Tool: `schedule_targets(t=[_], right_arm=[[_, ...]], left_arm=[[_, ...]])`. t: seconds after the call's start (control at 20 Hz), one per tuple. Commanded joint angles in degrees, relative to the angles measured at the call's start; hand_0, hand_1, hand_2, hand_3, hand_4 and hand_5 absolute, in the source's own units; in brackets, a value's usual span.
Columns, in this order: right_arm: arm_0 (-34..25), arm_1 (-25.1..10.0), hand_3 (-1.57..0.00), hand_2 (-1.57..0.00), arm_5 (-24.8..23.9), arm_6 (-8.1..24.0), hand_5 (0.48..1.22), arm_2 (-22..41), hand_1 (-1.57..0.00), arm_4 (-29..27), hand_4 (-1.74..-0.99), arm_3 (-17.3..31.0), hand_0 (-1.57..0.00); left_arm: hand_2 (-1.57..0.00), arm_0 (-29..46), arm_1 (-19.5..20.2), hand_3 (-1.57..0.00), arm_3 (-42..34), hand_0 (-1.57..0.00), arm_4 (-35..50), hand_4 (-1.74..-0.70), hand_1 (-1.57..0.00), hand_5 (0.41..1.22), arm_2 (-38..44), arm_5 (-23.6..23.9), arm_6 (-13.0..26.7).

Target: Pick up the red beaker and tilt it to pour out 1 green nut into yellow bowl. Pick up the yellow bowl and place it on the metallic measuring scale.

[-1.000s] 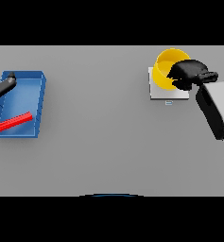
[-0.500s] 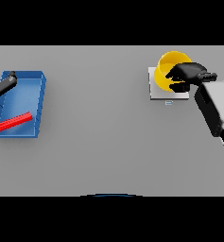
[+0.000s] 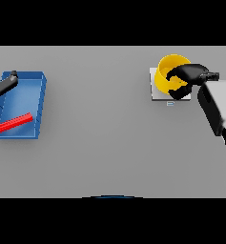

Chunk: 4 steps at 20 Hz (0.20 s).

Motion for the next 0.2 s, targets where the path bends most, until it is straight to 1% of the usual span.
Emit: schedule_targets(t=[0.0,0.05,0.15], right_arm=[[0.05,0.06,-0.41,-0.21,0.26,0.24,0.741,0.22,-0.09,0.12,-1.336,-0.37,-0.1],[-0.37,0.34,-0.39,-0.17,0.4,0.78,0.737,0.24,-0.07,0.28,-1.325,0.19,-0.08],[-0.68,0.41,-0.35,-0.12,0.49,0.73,0.733,0.44,-0.05,0.55,-1.308,0.53,-0.05]], left_arm=[[0.0,-0.24,-0.14,0.0,0.21,0.0,0.34,-0.81,0.0,0.734,0.16,-0.2,0.38],[0.0,-0.61,-0.28,0.0,0.45,0.0,0.39,-0.82,0.0,0.733,0.32,-0.09,0.56],[0.0,-0.62,-0.04,0.0,0.35,0.0,0.39,-0.82,0.0,0.734,0.47,-0.24,-0.3]])
